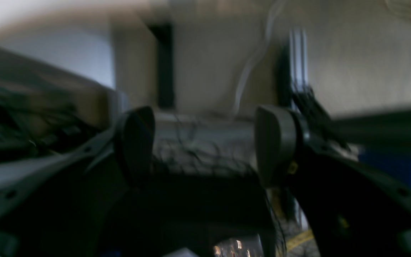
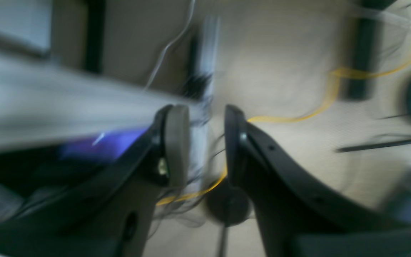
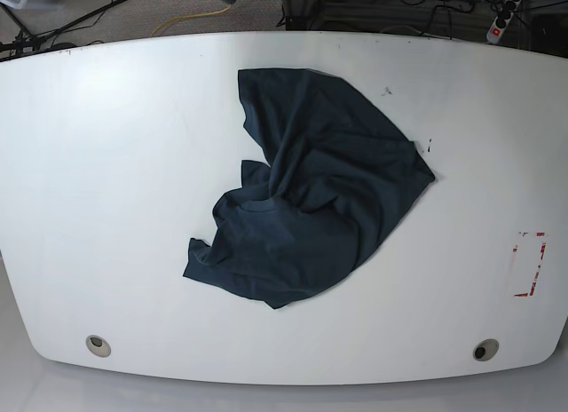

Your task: Fold the T-shirt properly

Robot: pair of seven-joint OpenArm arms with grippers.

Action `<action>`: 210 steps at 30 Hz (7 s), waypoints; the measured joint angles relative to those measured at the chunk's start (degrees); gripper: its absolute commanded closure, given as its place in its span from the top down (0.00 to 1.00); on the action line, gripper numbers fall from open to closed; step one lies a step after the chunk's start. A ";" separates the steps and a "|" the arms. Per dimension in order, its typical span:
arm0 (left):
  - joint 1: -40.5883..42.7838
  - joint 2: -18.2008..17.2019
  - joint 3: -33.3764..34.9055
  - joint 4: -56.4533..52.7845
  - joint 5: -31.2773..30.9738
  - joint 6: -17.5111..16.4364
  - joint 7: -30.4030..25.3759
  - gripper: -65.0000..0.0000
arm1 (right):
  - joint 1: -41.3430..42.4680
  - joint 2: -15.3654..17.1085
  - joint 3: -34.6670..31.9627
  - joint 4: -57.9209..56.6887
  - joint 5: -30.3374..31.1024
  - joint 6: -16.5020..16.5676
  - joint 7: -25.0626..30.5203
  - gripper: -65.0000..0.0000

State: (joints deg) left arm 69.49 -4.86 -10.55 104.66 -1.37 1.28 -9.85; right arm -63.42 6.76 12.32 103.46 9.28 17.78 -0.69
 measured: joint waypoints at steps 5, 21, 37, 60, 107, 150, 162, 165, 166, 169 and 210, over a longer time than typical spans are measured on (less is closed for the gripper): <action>0.02 0.50 0.20 6.54 0.00 -0.44 -0.48 0.62 | 4.13 -0.92 -0.04 1.99 0.09 0.44 -0.37 0.23; -11.98 0.28 0.11 6.93 0.22 -0.28 3.13 0.77 | 20.48 -1.14 -2.10 2.67 0.07 0.22 -4.90 0.25; -18.08 0.02 -0.63 6.80 0.22 -0.15 10.69 0.77 | 33.09 -1.07 -11.87 5.79 -0.24 2.14 -17.75 0.61; -18.01 0.52 -0.61 6.78 0.22 -0.26 10.71 0.77 | 52.70 -0.85 -12.02 -2.78 -0.04 1.92 -31.50 0.60; -18.23 0.39 -0.33 6.78 0.22 -0.37 10.69 0.77 | 75.06 -1.36 -23.52 -25.18 -0.44 4.28 -27.85 0.24; -36.37 -0.26 31.91 4.85 0.96 -5.79 35.89 0.77 | 82.20 5.64 -23.37 -15.76 -0.42 4.76 -30.14 0.00; -39.04 -0.33 32.61 -2.23 6.93 -8.09 34.40 0.40 | 81.92 5.62 -23.30 -15.78 -0.20 4.76 -30.42 0.00; -39.50 -0.81 29.49 -2.21 6.16 -9.07 35.15 0.29 | 81.90 5.68 -23.30 -15.76 -0.15 4.76 -30.42 0.00; -40.15 -0.76 28.04 -2.05 5.57 -9.31 36.15 0.26 | 81.90 5.84 -23.30 -15.76 -0.17 4.79 -30.42 0.00; -42.05 -1.09 23.87 -2.05 5.18 -9.51 38.66 0.21 | 81.90 5.95 -23.28 -15.76 -0.20 4.74 -30.42 0.00; -35.12 3.43 -8.76 7.96 2.62 -41.33 49.11 0.82 | 79.45 5.33 -20.79 -13.22 -0.04 4.94 -31.52 0.00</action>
State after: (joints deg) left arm 34.37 -1.43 -19.31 112.62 1.26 -40.05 39.27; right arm 16.03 12.10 -8.47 90.24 9.23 22.72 -32.21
